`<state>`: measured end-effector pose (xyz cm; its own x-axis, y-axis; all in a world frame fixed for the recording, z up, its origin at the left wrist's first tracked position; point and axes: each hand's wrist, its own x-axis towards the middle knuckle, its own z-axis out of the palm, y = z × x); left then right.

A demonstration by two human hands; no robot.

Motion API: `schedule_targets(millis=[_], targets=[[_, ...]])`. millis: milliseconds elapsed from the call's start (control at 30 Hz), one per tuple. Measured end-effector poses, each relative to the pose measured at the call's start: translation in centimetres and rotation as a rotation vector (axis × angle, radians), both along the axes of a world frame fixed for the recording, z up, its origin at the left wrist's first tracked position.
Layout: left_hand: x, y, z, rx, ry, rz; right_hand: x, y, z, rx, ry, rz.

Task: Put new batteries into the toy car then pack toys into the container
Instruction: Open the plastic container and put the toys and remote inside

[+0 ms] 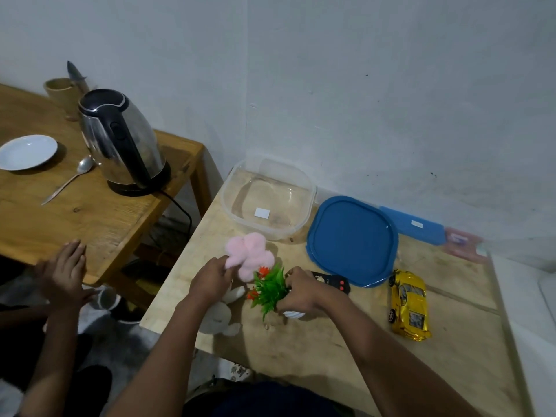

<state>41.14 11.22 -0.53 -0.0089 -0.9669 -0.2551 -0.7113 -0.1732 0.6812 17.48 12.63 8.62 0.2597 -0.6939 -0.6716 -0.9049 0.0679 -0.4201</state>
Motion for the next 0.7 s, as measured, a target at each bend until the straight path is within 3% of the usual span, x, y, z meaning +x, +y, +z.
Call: schedule_targets(millis=[200,433,700], targets=[[0.0,0.4,3.3,0.017,0.162,0.033,-1.4,0.2,0.0,-0.064,-0.213,-0.112],[0.0,-1.7,9.7,-0.12,0.303,0.103,-4.1,-3.4,3.0,-0.163,-0.542,-0.277],[-2.8,-11.4,13.3,-0.184,0.278,0.087,-3.4,-9.8,5.3,-0.395,-0.632,-0.433]])
